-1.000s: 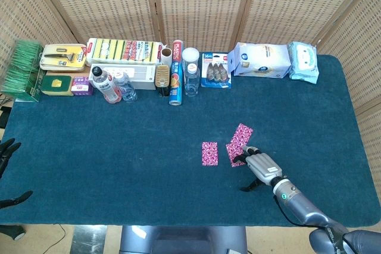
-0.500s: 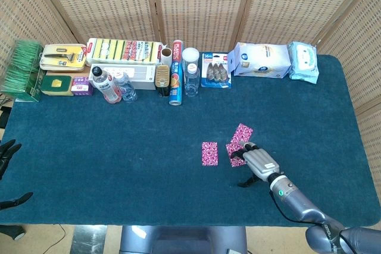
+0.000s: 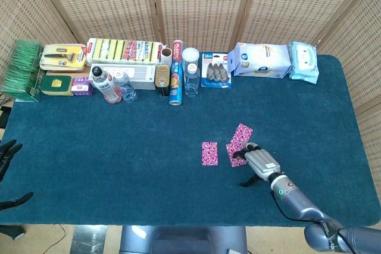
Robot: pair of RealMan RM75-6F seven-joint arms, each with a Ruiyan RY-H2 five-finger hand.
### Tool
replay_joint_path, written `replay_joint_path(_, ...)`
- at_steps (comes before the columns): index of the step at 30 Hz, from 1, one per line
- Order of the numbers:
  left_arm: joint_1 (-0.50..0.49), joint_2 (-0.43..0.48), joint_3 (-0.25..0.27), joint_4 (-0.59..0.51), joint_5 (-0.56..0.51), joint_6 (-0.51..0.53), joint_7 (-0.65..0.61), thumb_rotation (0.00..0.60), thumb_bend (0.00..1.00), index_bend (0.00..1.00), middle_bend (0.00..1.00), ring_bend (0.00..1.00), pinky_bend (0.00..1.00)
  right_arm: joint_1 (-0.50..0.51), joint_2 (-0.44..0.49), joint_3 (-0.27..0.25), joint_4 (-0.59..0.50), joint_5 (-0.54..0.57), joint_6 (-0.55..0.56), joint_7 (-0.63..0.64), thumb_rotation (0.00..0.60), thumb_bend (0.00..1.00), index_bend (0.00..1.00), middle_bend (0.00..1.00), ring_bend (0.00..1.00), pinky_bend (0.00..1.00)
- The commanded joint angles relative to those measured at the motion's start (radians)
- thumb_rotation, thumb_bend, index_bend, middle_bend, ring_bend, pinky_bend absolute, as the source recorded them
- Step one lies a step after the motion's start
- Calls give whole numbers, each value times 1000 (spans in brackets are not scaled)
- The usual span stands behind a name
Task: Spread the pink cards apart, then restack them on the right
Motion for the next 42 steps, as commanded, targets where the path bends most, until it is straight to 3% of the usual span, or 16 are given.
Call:
replay_joint_path(1, 0, -2, 1, -1, 2, -1, 5, 600, 71, 0, 0, 0, 14, -2, 1, -4, -4, -1, 0, -4, 508, 0, 234, 280, 35, 0)
replay_joint_path(23, -1, 1, 3, 1, 5, 0, -4, 600, 71, 0, 0, 0, 14, -28, 47, -63, -137, -65, 17, -60, 505, 0, 234, 285, 40, 0)
replay_joint_path(29, 2, 2, 4, 4, 9, 8, -15, 600, 70, 0, 0, 0, 14, -38, 58, -34, -172, -110, 107, -126, 509, 1, 229, 131, 26, 0)
replay_joint_path(34, 2, 3, 6, 7, 12, 7, -21, 600, 69, 0, 0, 0, 14, -27, 30, -11, -142, -25, 125, -237, 504, 16, 188, 58, 2, 0)
replay_joint_path(42, 3, 5, 6, 10, 9, 11, -31, 600, 69, 0, 0, 0, 14, 13, -38, 22, -95, 204, 136, -398, 504, 27, 150, 1, 0, 0)
